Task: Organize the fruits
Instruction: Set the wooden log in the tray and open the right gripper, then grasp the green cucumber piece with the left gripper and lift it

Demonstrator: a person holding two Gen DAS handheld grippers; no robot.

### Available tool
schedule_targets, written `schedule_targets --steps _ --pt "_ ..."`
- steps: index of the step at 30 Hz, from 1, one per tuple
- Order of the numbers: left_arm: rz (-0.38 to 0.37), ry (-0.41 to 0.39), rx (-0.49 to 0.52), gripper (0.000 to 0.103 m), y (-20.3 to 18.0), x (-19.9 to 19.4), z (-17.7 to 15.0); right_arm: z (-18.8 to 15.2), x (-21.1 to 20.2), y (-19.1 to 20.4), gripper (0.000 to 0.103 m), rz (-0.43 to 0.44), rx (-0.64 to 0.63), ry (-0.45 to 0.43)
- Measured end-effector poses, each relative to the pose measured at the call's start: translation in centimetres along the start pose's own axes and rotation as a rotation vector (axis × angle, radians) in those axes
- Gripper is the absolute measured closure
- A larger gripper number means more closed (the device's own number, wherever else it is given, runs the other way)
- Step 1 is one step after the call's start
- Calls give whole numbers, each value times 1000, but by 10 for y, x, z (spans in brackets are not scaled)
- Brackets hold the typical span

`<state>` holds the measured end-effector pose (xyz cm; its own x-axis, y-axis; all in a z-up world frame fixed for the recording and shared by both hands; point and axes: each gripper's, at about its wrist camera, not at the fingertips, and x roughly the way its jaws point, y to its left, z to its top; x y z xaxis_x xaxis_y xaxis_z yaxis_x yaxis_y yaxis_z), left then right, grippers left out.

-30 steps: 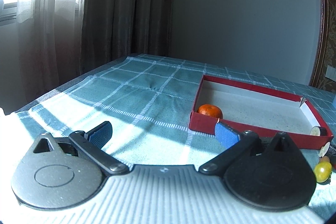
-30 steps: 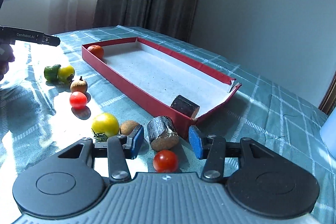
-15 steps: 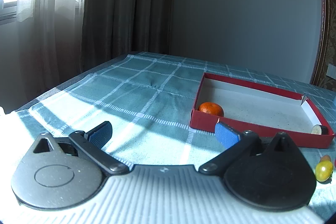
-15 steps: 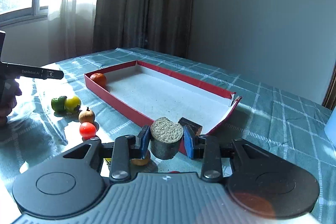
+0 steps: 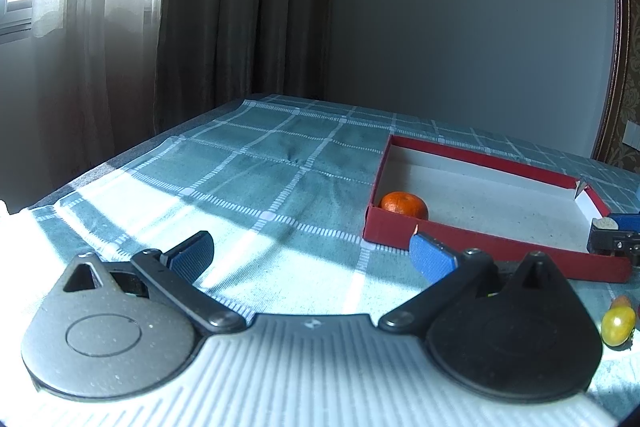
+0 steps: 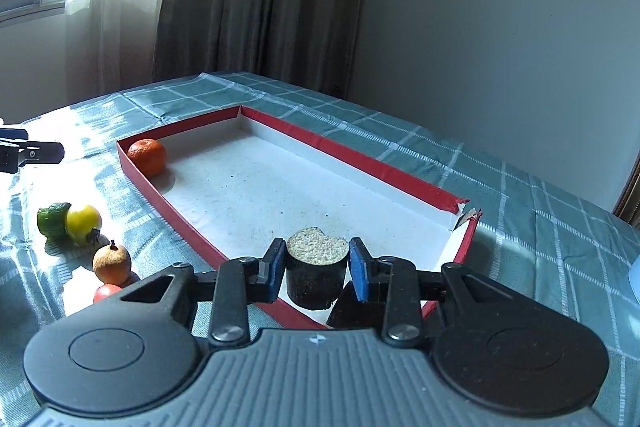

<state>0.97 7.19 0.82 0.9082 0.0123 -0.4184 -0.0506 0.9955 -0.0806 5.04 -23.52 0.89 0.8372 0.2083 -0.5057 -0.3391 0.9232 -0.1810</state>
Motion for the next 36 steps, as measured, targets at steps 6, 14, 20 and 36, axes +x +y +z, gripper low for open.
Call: schedule_targets --steps 6,14,20,36 --pt "-3 3 0 0 0 0 0 -7 -9 -5 68 -18 41 -5" --pt "-33 10 61 0 -10 -3 -2 -38 -74 -25 17 -73 326 -86" --pt "-102 18 198 0 -26 -10 -11 -64 -85 -24 17 -42 429 -81" --pt "-207 63 343 17 -43 -9 -22 -78 -70 -29 17 -5 547 -2"
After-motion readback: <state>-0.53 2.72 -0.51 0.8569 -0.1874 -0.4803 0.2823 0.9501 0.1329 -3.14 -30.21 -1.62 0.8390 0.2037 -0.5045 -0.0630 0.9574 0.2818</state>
